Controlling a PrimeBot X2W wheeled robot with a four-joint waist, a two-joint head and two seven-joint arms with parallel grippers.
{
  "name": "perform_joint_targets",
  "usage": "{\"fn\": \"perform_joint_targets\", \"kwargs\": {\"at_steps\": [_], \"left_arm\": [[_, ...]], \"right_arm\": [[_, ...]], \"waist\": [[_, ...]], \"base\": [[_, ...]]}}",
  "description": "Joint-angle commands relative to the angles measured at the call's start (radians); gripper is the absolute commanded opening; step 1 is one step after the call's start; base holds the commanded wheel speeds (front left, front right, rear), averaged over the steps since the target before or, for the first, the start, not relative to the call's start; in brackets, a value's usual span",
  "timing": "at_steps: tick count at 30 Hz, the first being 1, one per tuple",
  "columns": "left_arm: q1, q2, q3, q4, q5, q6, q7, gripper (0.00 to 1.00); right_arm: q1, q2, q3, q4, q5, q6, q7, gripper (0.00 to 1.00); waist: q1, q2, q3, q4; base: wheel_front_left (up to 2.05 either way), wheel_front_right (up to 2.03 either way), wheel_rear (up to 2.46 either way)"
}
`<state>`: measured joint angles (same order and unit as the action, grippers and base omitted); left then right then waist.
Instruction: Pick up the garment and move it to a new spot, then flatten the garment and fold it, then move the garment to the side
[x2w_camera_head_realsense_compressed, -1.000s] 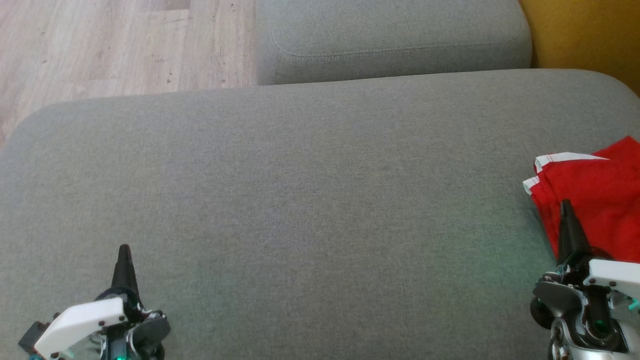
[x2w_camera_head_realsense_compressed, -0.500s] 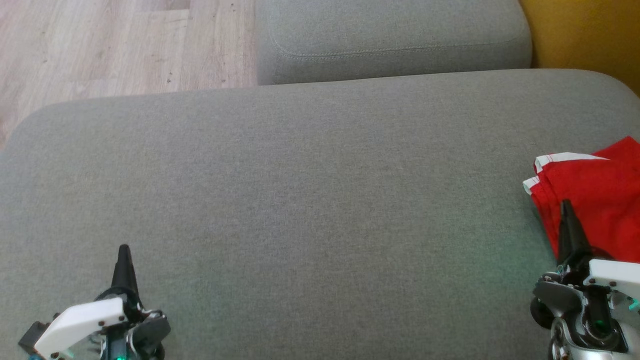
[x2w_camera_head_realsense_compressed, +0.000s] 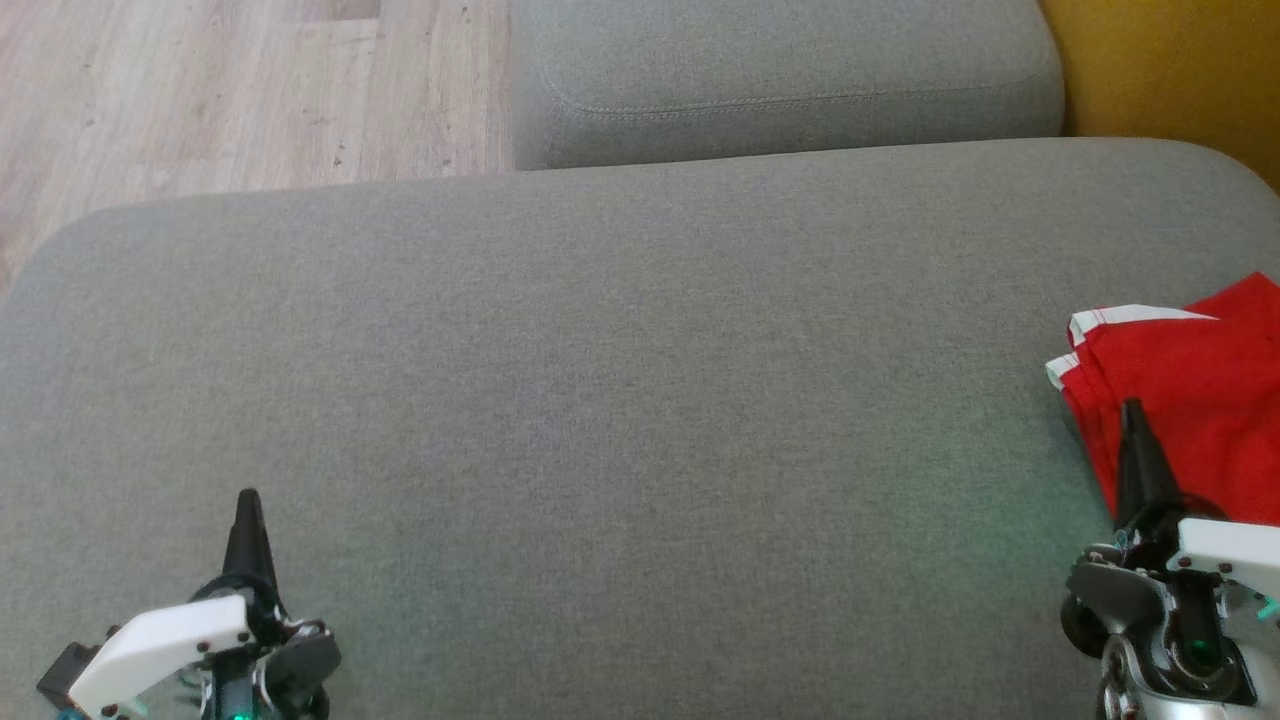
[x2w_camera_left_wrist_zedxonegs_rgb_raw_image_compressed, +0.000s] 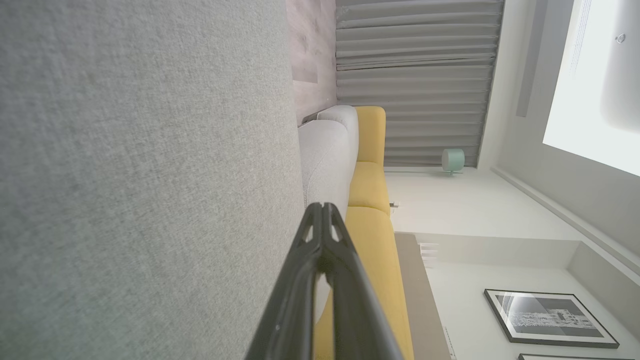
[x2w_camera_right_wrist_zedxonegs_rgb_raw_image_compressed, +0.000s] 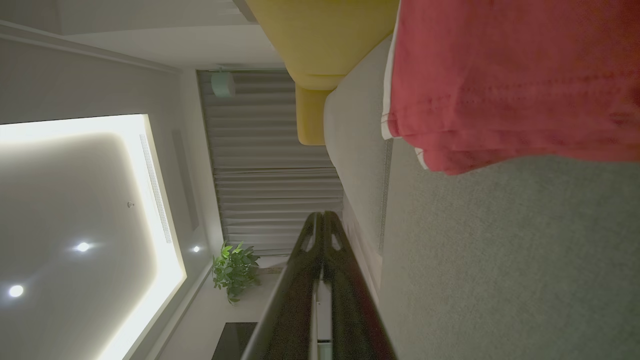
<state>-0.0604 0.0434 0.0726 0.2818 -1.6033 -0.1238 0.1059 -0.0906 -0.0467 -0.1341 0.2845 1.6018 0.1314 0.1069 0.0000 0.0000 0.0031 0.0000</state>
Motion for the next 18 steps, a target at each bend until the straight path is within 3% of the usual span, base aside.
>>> {"fn": "perform_joint_targets", "kwargs": {"at_steps": [1, 18], "left_arm": [[-0.048, 0.007, 0.041, -0.036, -0.006, -0.007, 0.007, 0.0], [-0.048, 0.007, 0.041, -0.036, -0.006, -0.007, 0.007, 0.0]], "right_arm": [[-0.017, -0.004, 0.02, -0.04, 0.007, -0.001, 0.006, 0.0], [-0.017, -0.004, 0.02, -0.04, 0.007, -0.001, 0.006, 0.0]], "waist": [[0.0, 0.0, 0.0, 0.0], [0.0, 0.0, 0.0, 0.0]], "base": [[0.0, 0.0, 0.0], [0.0, 0.0, 0.0]]}}
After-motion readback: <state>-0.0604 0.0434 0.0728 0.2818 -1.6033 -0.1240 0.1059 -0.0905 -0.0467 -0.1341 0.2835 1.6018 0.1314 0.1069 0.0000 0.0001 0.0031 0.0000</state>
